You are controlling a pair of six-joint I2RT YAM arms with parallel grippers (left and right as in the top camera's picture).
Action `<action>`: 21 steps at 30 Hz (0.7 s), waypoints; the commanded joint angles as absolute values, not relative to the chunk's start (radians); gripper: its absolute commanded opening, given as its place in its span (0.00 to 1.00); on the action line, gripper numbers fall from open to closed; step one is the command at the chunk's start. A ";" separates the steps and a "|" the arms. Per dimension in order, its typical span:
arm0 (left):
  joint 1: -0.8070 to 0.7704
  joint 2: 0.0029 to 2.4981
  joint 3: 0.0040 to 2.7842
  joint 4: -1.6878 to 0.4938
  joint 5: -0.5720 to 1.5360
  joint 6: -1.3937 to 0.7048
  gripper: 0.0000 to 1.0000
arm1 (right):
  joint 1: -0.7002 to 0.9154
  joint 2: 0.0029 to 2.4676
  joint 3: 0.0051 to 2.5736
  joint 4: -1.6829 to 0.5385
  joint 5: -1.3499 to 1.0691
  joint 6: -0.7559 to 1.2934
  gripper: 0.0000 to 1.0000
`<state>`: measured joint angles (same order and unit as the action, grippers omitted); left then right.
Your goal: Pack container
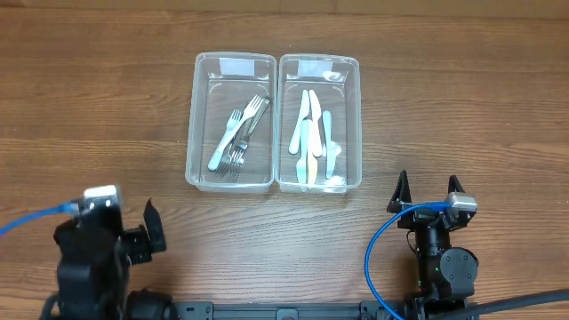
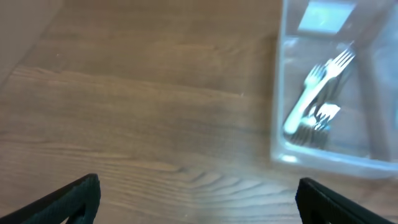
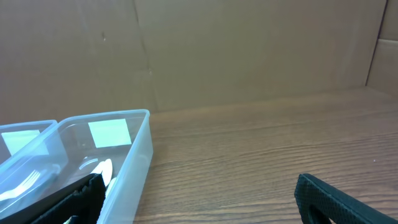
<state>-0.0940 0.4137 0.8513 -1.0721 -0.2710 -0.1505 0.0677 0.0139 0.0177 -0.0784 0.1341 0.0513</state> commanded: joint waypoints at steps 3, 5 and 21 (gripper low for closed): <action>-0.052 0.200 0.630 -0.889 -0.128 -0.043 1.00 | 0.066 0.003 0.008 -0.070 0.129 0.044 1.00; -0.052 0.159 0.555 -0.810 -0.116 -0.037 1.00 | 0.066 0.003 0.008 -0.070 0.129 0.044 1.00; -0.051 0.003 0.032 -0.038 -0.045 0.052 1.00 | 0.066 0.003 0.008 -0.070 0.129 0.044 1.00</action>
<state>-0.0582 0.0315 0.0883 -0.0994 -0.0628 0.0196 0.0669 0.0139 0.0177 -0.0765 0.1345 0.0513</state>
